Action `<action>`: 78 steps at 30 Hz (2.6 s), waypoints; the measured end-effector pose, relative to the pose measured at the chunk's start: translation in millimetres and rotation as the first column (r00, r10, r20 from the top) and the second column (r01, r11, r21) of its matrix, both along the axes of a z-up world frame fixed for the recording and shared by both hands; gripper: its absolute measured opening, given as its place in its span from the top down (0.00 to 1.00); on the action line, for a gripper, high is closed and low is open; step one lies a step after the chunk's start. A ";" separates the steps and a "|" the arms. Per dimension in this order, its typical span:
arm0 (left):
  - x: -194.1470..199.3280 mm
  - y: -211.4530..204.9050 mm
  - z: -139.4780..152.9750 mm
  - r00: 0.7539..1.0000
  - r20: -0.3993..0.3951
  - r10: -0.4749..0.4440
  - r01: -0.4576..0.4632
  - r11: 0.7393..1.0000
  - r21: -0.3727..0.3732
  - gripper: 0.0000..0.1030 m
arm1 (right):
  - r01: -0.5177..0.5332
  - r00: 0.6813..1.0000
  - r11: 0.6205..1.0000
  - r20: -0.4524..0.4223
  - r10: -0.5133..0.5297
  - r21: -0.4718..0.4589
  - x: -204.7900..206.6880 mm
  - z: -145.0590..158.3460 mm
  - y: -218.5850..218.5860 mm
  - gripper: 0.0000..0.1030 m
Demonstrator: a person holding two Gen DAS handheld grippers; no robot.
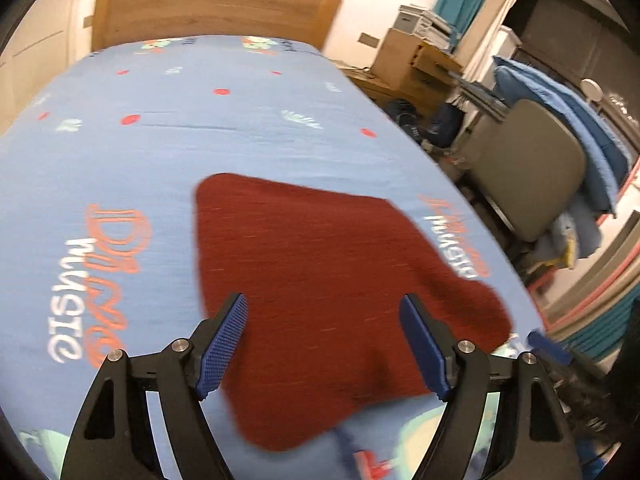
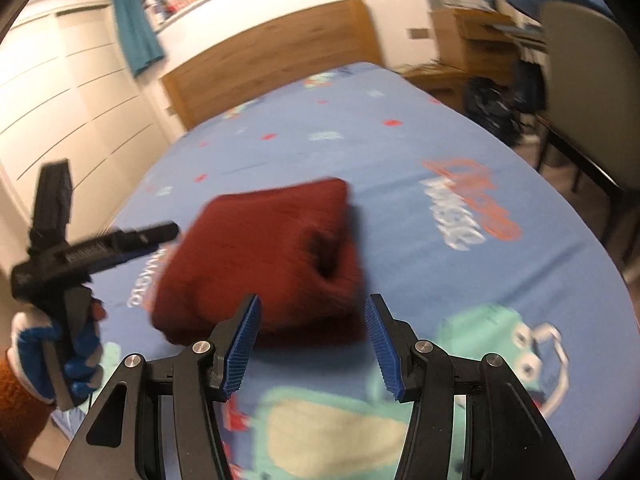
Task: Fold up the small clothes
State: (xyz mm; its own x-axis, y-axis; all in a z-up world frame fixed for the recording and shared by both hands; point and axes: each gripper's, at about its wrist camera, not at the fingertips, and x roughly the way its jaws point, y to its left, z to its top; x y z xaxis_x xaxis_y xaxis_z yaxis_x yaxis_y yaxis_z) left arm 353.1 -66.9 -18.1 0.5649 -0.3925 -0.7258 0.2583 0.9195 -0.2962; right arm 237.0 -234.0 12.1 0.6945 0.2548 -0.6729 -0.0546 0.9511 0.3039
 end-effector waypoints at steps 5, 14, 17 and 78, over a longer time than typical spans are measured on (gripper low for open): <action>-4.9 3.1 -21.2 1.000 -0.008 -0.018 0.018 0.998 0.054 0.29 | -0.125 0.992 0.992 0.025 0.125 -0.018 36.6 5.9 52.6 0.46; -25.9 -14.4 -70.0 0.994 -0.050 -0.092 0.096 0.992 0.079 0.29 | -0.099 0.990 0.992 -0.108 0.090 -0.081 98.9 -52.6 55.9 0.46; -30.9 -18.1 -79.8 0.994 -0.051 -0.096 0.100 0.991 0.084 0.25 | -0.109 0.983 0.991 -0.157 0.096 -0.075 103.4 -77.0 45.5 0.46; -24.8 -32.3 -81.5 0.992 0.041 -0.122 0.114 0.980 0.162 0.21 | -0.142 0.980 0.986 -0.151 0.128 -0.087 87.4 -79.4 36.7 0.46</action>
